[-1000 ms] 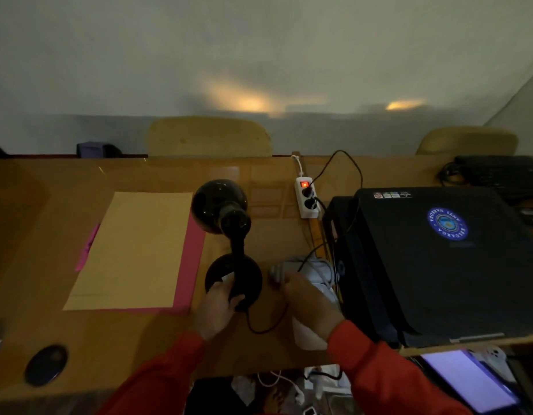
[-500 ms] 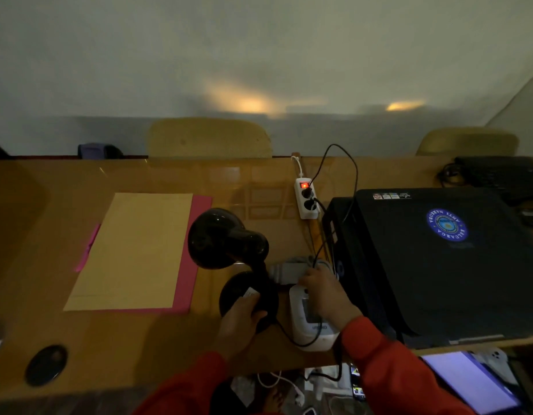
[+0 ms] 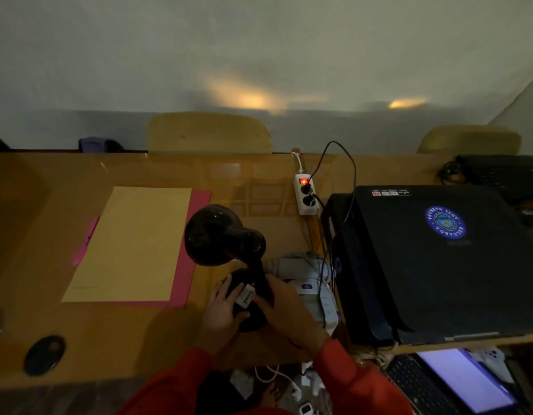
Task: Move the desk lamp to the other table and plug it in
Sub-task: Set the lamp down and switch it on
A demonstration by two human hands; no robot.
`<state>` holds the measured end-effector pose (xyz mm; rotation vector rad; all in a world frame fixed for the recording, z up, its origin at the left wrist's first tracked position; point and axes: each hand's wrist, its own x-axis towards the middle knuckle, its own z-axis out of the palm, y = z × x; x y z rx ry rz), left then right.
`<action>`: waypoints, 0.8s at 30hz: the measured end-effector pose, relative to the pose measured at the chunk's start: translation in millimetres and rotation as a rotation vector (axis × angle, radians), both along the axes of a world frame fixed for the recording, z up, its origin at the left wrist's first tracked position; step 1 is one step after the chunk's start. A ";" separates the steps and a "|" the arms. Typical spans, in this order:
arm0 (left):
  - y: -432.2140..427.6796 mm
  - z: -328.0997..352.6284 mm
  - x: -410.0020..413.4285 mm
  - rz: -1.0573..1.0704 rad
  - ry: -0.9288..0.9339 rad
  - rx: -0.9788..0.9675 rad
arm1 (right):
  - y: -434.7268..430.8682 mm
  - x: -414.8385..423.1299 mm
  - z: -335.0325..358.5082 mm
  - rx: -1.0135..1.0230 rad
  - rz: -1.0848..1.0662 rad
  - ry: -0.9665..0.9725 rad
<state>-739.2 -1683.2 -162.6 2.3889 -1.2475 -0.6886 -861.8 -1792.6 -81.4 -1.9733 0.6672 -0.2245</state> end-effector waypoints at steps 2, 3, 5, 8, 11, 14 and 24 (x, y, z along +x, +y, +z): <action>2.7 0.3 -1.4 -0.029 0.000 0.013 | -2.1 -6.5 -0.9 0.010 0.005 -0.007; 3.5 -0.8 -3.3 -0.041 -0.004 0.013 | -2.7 -10.6 -1.0 0.011 0.005 -0.004; 5.9 -2.6 -9.1 -0.058 -0.013 0.018 | -4.4 -20.3 -0.8 0.012 0.007 0.013; 10.4 -2.9 -22.2 -0.086 -0.037 0.020 | -5.7 -35.0 -0.9 -0.003 0.008 0.024; 13.8 0.7 -31.3 -0.095 -0.070 0.022 | -4.8 -43.1 0.0 -0.019 0.009 0.024; 14.7 5.9 -39.9 -0.165 -0.220 0.036 | -0.5 -41.9 4.3 -0.040 0.003 0.009; 20.1 1.5 -45.4 -0.175 -0.257 0.090 | 6.3 -20.3 58.4 -0.102 -0.184 -0.301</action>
